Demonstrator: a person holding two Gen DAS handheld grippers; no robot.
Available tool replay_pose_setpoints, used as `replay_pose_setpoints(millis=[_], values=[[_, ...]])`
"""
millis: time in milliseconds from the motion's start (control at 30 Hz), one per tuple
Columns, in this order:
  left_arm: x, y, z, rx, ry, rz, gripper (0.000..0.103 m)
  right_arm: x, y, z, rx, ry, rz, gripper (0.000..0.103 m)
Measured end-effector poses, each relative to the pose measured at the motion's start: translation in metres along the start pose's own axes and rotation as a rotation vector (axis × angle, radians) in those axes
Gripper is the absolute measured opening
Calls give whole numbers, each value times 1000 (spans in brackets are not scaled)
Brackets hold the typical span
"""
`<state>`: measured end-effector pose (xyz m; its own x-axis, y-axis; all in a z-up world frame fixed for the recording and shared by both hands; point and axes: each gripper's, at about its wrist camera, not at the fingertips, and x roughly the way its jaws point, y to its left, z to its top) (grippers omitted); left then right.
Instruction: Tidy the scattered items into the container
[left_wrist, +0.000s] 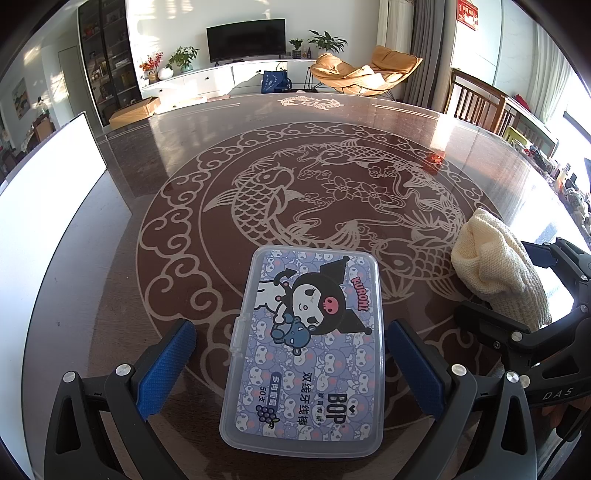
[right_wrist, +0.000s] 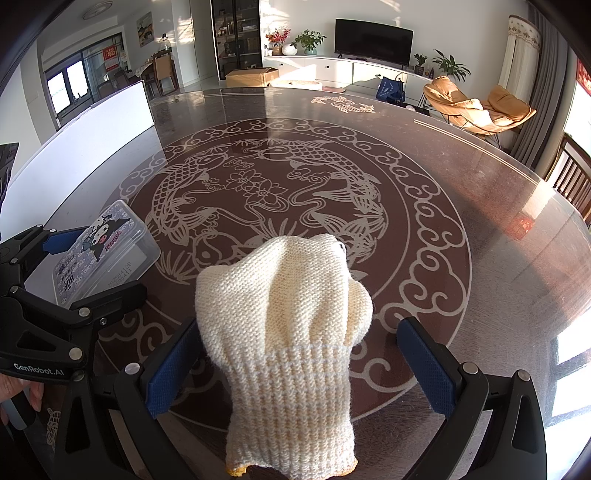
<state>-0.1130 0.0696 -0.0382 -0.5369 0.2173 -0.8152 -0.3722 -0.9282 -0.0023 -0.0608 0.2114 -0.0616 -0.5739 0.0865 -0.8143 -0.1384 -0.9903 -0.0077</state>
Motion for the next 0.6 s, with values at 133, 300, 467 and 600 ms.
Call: replay_pose_setpoints(millis=[133, 300, 467, 600], values=[[0, 0, 0, 0, 0, 0, 103, 0, 0, 0, 0, 0, 0, 103], [0, 0, 0, 0, 0, 0, 103, 0, 0, 0, 0, 0, 0, 103], [0, 0, 0, -1, 1, -1, 103, 0, 0, 0, 0, 0, 0, 103], [2, 2, 1, 0, 2, -2, 103, 0, 0, 0, -1, 1, 0, 103]])
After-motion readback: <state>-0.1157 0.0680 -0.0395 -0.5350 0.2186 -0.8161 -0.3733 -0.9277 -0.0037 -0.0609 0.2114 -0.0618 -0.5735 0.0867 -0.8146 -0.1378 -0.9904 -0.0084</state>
